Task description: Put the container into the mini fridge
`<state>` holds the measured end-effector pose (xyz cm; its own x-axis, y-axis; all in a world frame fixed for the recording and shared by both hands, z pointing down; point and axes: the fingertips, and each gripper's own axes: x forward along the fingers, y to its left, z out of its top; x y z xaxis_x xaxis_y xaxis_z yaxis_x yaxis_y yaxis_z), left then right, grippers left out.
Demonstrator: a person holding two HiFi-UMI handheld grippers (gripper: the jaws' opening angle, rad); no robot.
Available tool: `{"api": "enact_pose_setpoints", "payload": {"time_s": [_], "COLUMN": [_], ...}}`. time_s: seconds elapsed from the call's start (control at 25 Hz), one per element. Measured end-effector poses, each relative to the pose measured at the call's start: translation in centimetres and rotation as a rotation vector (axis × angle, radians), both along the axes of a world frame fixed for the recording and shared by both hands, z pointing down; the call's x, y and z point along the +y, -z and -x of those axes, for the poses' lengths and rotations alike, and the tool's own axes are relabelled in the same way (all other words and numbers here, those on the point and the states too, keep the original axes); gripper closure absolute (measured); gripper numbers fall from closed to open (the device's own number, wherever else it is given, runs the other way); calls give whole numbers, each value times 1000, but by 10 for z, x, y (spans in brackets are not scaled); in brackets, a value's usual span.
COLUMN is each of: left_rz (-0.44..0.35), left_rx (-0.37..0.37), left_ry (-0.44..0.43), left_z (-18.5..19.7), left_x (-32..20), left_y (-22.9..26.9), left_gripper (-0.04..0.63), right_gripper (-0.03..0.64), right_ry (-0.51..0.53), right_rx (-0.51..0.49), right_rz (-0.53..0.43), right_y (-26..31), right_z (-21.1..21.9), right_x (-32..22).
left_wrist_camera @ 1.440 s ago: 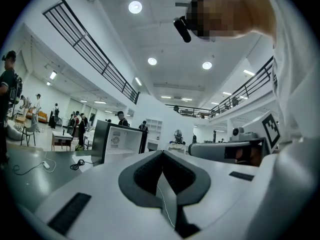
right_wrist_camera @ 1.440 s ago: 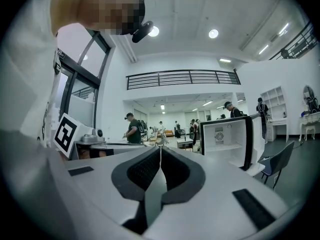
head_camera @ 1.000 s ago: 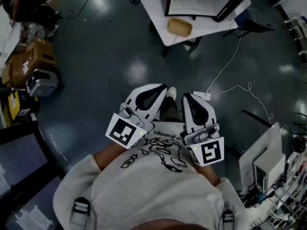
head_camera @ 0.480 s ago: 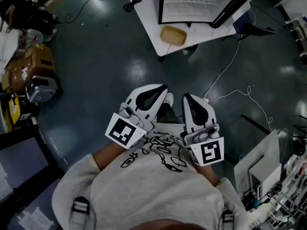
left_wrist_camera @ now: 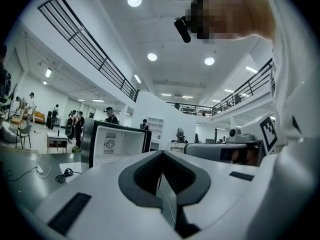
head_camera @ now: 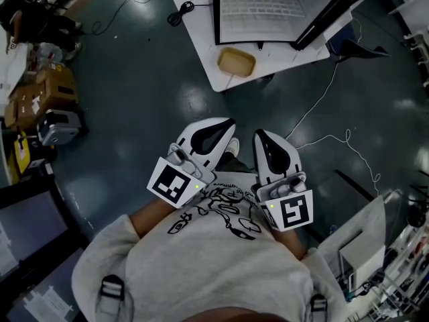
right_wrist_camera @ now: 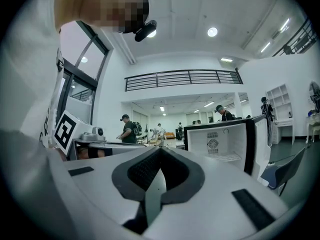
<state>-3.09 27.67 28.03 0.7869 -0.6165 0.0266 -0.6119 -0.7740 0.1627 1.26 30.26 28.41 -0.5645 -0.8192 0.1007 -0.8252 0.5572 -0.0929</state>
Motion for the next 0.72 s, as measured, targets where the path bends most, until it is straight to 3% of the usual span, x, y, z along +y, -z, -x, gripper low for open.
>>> {"api": "enact_pose_setpoints", "payload": {"time_s": [0.72], "left_rz": [4], "left_rx": [-13], "left_ry": [35], "left_z": [-61], "left_x": [-68], "left_y": [-6], "left_gripper": [581], "right_gripper": [589], "right_ry": [33], "right_rx": [5], "right_rz": [23], "right_y": [-9], "right_z": [-62], "right_x": [-68]}}
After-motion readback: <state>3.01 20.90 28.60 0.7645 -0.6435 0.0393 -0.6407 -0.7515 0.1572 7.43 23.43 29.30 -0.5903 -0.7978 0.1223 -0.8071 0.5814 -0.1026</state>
